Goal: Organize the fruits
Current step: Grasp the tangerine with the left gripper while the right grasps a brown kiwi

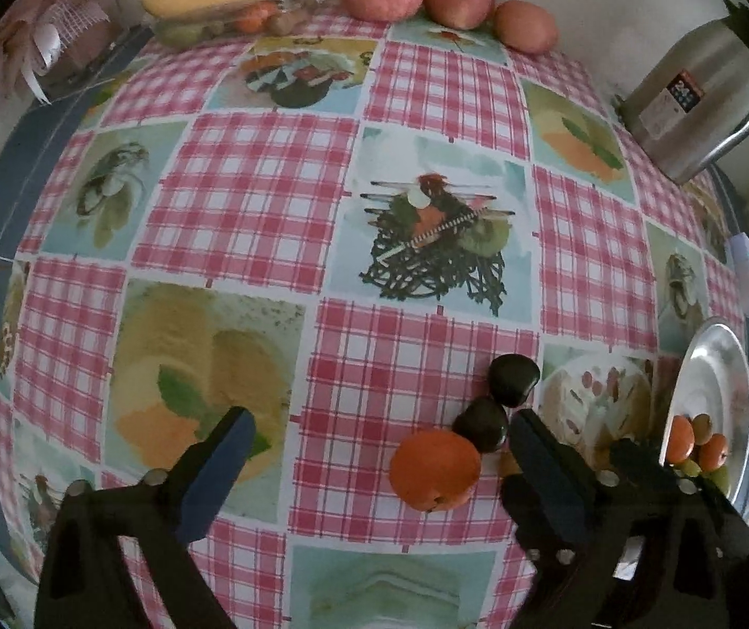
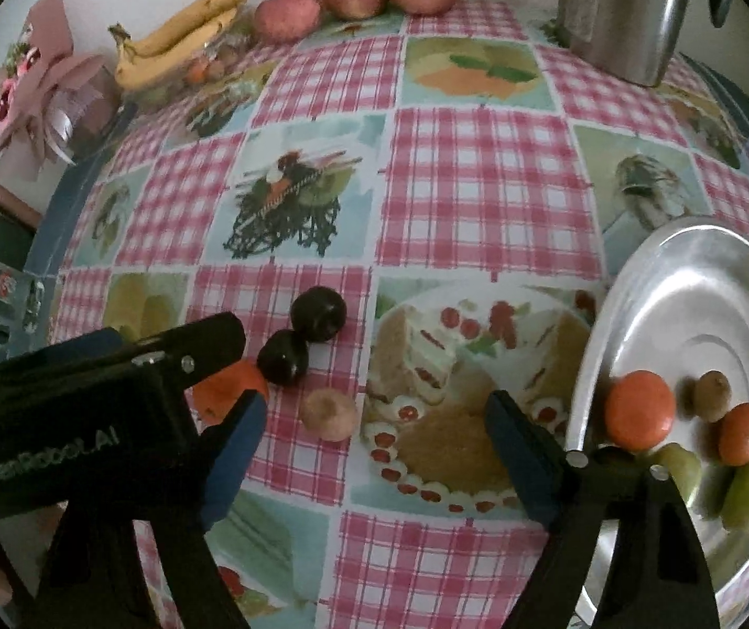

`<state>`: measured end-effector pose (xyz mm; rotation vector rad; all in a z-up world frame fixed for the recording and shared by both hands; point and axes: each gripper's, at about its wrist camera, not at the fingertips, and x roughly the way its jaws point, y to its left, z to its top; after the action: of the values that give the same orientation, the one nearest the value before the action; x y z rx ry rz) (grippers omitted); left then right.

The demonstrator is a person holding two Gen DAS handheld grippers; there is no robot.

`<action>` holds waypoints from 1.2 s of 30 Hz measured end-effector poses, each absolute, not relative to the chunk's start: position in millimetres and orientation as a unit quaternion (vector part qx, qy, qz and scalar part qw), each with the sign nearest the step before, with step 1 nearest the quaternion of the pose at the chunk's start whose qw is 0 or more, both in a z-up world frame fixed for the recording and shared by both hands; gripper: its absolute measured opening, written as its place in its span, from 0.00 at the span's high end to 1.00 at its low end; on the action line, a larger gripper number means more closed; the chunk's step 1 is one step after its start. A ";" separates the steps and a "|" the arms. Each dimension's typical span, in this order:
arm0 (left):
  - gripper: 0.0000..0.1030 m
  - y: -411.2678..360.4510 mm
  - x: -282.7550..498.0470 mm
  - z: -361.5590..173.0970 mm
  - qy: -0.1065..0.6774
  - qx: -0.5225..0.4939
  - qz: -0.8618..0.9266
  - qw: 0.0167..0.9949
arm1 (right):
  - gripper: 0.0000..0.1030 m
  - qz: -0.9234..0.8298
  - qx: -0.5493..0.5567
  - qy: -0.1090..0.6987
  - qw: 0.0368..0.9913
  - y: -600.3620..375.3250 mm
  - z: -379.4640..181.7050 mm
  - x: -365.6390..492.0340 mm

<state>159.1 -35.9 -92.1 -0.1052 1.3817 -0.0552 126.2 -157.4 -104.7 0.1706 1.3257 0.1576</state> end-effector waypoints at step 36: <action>0.40 -59.3 155.2 -94.2 0.647 -0.027 -0.078 0.758 | 0.73 0.072 0.165 0.600 0.780 -197.5 -94.4 120.2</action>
<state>155.2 -59.3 -94.2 -0.0581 1.4084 -0.1695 120.2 -197.5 -94.4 0.3563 1.2964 0.1563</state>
